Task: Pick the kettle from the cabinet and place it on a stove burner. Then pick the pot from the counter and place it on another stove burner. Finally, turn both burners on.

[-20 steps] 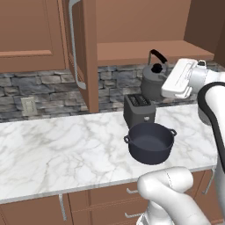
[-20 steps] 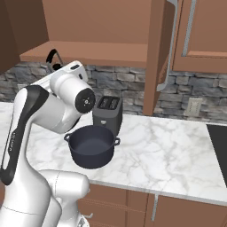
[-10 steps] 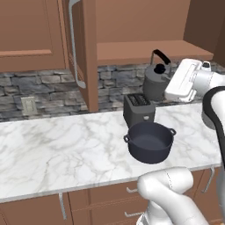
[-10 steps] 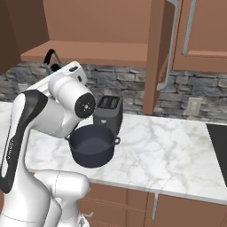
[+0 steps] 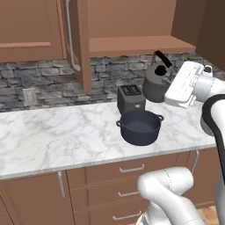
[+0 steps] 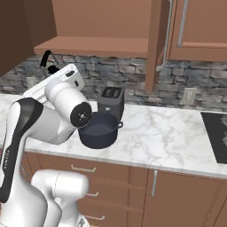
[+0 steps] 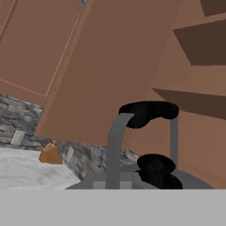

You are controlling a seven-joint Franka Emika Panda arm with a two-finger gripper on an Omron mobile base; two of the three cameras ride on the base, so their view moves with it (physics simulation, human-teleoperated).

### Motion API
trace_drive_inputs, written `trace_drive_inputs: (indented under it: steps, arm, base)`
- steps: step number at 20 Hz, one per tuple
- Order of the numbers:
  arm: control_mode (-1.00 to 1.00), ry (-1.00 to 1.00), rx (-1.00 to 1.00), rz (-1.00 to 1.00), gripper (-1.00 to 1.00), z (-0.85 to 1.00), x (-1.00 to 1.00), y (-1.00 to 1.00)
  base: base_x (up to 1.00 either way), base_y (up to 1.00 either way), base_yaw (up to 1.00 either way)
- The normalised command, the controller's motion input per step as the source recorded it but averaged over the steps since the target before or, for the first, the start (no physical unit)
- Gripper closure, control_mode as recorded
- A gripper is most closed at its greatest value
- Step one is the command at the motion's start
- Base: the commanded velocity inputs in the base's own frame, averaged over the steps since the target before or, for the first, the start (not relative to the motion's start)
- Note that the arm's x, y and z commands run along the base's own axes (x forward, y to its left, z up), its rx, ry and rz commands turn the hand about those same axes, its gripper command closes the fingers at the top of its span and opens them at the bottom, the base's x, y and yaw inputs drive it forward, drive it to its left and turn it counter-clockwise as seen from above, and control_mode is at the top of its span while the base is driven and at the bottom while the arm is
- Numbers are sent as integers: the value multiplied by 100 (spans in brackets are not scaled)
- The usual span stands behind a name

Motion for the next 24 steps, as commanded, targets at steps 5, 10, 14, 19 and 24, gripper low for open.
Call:
trace_drive_inputs:
  steps: [5, 10, 14, 19, 24]
  arm:
    - [100, 0, 0, 0, 100, 0, 0, 0]
    - [100, 0, 0, 0, 100, 0, 0, 0]
    - [100, 0, 0, 0, 100, 0, 0, 0]
    - [100, 0, 0, 0, 100, 0, 0, 0]
    - [100, 0, 0, 0, 100, 0, 0, 0]
  base:
    - [-34, -38, -1]
    - [-41, -56, 0]
    - [-53, -60, 0]
    - [-51, -63, 0]
    - [-52, -62, 0]
